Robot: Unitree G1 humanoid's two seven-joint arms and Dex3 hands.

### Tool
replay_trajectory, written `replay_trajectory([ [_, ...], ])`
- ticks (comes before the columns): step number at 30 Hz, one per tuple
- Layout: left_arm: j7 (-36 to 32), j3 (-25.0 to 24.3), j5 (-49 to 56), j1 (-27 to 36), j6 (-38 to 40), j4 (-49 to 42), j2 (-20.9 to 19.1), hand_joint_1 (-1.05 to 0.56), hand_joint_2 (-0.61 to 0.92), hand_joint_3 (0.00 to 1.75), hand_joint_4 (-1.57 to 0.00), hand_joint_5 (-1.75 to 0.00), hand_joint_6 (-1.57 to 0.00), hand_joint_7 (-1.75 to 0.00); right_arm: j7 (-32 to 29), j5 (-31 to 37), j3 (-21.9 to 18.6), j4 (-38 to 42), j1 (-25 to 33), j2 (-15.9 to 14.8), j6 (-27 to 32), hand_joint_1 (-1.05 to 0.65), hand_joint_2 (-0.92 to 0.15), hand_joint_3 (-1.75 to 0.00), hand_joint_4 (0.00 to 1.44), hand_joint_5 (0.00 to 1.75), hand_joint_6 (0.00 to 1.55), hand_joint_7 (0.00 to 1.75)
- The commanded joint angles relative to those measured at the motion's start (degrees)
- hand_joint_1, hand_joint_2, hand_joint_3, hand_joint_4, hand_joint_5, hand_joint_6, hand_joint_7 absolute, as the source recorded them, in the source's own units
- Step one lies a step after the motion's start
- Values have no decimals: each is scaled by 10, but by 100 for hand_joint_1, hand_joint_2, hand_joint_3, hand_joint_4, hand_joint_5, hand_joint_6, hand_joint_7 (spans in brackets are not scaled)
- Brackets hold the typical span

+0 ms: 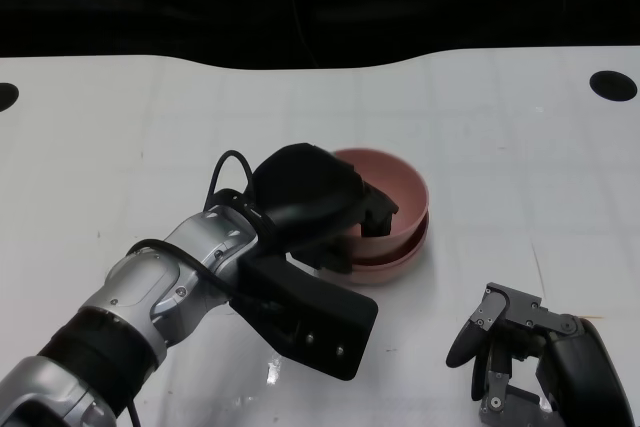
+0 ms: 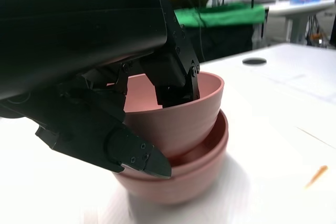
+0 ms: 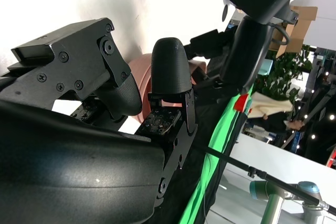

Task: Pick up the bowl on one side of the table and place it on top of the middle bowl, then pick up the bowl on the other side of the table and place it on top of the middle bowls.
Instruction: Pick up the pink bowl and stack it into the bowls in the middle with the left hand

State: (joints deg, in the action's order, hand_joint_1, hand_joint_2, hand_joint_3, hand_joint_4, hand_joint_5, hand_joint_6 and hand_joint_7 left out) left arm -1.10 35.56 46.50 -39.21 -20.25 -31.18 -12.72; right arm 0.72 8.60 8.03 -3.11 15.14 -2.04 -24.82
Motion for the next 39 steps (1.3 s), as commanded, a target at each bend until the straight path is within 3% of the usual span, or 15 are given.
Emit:
replay_trajectory([
  [1, 33, -9, -19, 12, 7, 10, -6, -30, 92, 20, -79, -121, -95, -49, -3, -2, -2, -3, 1, -1, -3, -1, -29, -159, 91, 175, 84, 148],
  [2, 40, -7, -19, 12, 8, 12, -8, -31, 92, 21, -81, -113, -96, -45, -2, -4, -2, -5, 2, 0, -1, -1, -28, -159, 91, 175, 84, 148],
  [3, 46, -5, -16, 13, 10, 15, -10, -36, 92, 28, -76, -83, -88, -27, -1, -5, -2, -6, 3, 0, 2, -1, -29, -159, 91, 175, 84, 148],
  [5, 65, -1, -13, 12, 17, 19, -13, -46, 92, 36, -65, -50, -73, -7, 1, -7, -2, -8, 4, 0, 4, -2, -29, -159, 91, 175, 84, 148],
  [8, 95, 4, -4, 13, 38, 31, -14, -66, 92, 49, -44, -26, -46, -1, 1, -7, -2, -5, 2, -1, -3, -2, -29, -159, 91, 175, 84, 148],
  [11, 102, 9, 14, 18, 54, 49, -20, -79, 92, 57, -26, -13, -28, 0, 2, -8, -2, -6, 2, 0, 1, -2, -29, -159, 91, 175, 84, 148],
  [14, 94, 8, 25, 25, 57, 64, -26, -86, 92, 62, -14, -7, -19, 0, 3, -10, -2, -9, 2, 1, 5, -3, -29, -159, 91, 175, 84, 148],
  [23, 60, -27, 20, 76, 53, 140, -54, -88, 92, 64, -3, -1, -8, 0, 2, -9, -1, -9, 2, 2, 5, -3, -29, -159, 92, 175, 84, 148],
  [29, -1, -88, -40, 144, -10, 180, -75, -76, 92, 55, -10, -6, -15, -4, 0, -6, -1, -7, 2, 3, 2, -2, -29, -159, 92, 175, 84, 148],
  [35, -85, -146, -110, 213, -103, 183, -64, -65, 92, 41, -19, -16, -26, -8, -4, 1, -1, -8, 2, 4, 4, -1, -29, -160, 92, 175, 85, 148],
  [36, -99, -156, -127, 228, -124, 182, -60, -61, 92, 38, -11, -40, -27, -9, -4, 1, 0, -7, 1, 5, 4, -1, -29, -160, 92, 175, 85, 148],
  [39, -136, -179, -149, 261, -173, 176, -51, -54, 92, 35, -1, -79, -32, -13, -5, 3, 0, -7, 2, 5, 2, -1, -28, -160, 92, 175, 85, 149],
])
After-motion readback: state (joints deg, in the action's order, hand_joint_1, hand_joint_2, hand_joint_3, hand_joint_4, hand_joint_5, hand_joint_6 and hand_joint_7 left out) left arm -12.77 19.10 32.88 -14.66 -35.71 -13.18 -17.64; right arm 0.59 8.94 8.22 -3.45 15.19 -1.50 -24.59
